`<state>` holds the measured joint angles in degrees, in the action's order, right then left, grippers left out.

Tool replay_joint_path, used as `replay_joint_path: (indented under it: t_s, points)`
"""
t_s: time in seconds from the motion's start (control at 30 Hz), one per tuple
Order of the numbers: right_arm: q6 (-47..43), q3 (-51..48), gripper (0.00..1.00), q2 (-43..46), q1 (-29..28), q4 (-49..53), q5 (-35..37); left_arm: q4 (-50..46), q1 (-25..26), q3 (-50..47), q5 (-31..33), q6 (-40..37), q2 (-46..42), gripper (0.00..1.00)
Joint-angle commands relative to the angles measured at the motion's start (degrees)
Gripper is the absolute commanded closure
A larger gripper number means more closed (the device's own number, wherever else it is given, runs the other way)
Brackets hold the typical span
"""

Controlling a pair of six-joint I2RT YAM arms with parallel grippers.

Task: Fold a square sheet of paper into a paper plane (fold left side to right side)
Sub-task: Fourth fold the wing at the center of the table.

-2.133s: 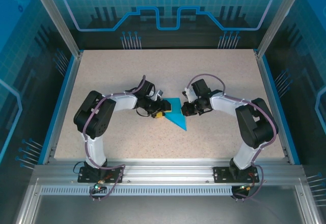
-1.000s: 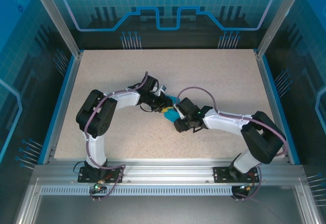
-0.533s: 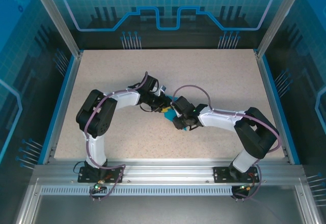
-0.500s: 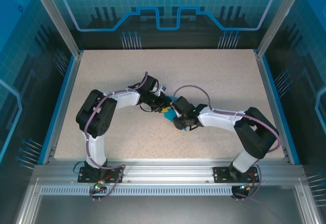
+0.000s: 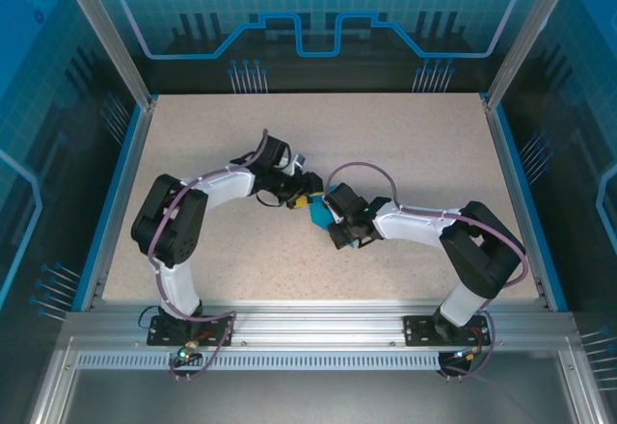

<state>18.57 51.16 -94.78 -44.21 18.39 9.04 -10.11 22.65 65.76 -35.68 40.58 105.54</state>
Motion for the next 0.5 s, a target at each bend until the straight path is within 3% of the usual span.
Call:
replay_joint_path:
  t_s: [0.0, 0.13, 0.33, 0.47]
  points:
    - [-0.8, 1.3, 0.96, 0.9, 0.2, 0.2, -4.9, -1.9, -2.7, -2.1, 1.1, -1.9, -4.5, 0.39]
    - [-1.4, 1.8, 0.99, 0.9, 2.0, 0.3, -12.1, -2.5, -4.5, -4.2, 1.7, -2.3, -6.2, 0.40]
    - [-0.8, 0.7, 1.00, 1.3, 4.8, -1.7, -19.8, 0.0, -4.4, -6.5, -0.3, -1.2, -3.6, 0.65]
    - [0.6, -0.4, 1.00, 1.9, 7.1, -4.3, -24.9, 1.6, -3.4, -6.9, -1.8, -0.8, -1.6, 0.68]
